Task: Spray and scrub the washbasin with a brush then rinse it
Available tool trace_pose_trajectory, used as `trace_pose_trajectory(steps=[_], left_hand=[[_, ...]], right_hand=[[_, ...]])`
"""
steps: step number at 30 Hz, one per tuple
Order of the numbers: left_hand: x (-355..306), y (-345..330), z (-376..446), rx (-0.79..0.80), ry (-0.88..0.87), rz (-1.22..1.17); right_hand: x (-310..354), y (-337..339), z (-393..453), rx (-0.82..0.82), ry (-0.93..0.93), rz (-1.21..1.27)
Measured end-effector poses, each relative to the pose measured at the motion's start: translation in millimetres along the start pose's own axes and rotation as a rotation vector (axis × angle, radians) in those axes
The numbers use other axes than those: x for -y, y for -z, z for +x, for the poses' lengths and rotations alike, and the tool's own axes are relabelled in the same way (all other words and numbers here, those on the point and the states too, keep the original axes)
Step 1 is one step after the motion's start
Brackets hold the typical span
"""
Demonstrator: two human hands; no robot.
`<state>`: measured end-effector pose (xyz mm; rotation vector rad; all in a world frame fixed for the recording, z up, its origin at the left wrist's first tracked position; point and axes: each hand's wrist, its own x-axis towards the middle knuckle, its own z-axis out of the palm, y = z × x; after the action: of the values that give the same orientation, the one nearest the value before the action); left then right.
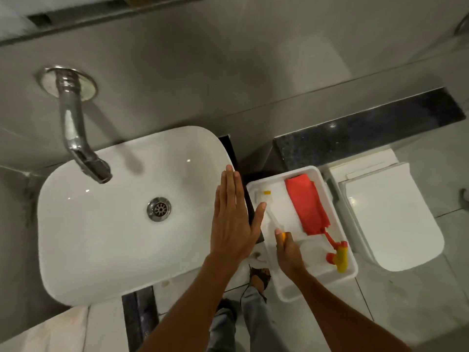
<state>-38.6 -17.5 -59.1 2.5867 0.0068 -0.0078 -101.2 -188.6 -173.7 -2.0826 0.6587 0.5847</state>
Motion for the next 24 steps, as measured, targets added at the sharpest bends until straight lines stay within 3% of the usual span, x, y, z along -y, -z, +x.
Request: trace_pose_trajectory(steps=[6,16,24], left_hand=[[2,-1,1,0.098,-0.044,-0.005],[1,-3,1,0.105,-0.038,-0.045],[2,0,4,0.081,-0.064,-0.024]], right_hand=[[-10,-15,27,0.040,-0.080,-0.002],[-22,-24,37,-0.074,-0.201,-0.035],[1,-20,18,-0.209,-0.178,0.002]])
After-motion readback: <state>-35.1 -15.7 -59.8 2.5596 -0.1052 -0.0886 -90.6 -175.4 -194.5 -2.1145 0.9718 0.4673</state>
